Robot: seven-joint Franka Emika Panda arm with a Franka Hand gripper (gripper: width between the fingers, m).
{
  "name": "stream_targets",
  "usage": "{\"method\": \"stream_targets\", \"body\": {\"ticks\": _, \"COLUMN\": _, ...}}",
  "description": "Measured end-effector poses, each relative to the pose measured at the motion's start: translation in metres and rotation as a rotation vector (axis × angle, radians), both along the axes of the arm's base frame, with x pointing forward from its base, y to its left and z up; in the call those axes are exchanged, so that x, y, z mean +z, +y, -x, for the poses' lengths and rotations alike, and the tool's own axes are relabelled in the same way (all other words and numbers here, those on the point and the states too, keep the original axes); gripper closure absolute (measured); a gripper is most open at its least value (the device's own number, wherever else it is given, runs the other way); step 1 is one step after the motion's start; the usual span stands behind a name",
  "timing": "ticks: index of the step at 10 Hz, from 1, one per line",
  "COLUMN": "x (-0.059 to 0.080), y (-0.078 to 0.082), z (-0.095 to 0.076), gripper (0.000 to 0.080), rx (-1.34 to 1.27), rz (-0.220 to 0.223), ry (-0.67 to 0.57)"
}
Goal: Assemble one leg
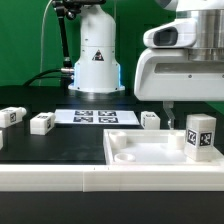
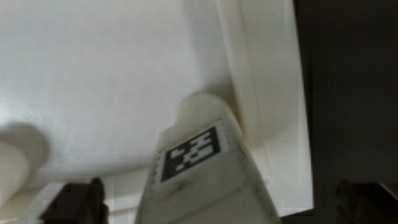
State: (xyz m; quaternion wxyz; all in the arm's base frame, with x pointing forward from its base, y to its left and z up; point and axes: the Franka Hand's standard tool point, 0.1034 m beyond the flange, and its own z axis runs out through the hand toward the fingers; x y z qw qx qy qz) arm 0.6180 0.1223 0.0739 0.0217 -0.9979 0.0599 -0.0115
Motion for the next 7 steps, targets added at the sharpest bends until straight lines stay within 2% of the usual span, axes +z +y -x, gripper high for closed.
{"method": "stream_targets", "body": {"ticks": 4, "x": -0.0011, "y": -0.001, "z": 0.0005, "gripper": 0.015, "rx": 0.226, "rz": 0.013, "ry": -0.028}}
{"method": "stream_targets", "body": {"ticks": 5, "x": -0.0013, "y": -0.0011, "z": 0.0005, "gripper": 0.0277, "rx": 0.227, "rz": 0.013, "ry": -0.028}}
{"method": "stream_targets", "body": {"ticks": 6, "x": -0.0014, "y": -0.0011, "z": 0.0005, "gripper": 0.0277, "rx": 0.226, "rz": 0.013, "ry": -0.028}}
{"method": "stream_targets", "body": {"ticks": 7, "x": -0.0014, "y": -0.0011, "z": 0.0006, "gripper": 0.0422, "rx": 0.226, "rz": 0.013, "ry": -0.028}}
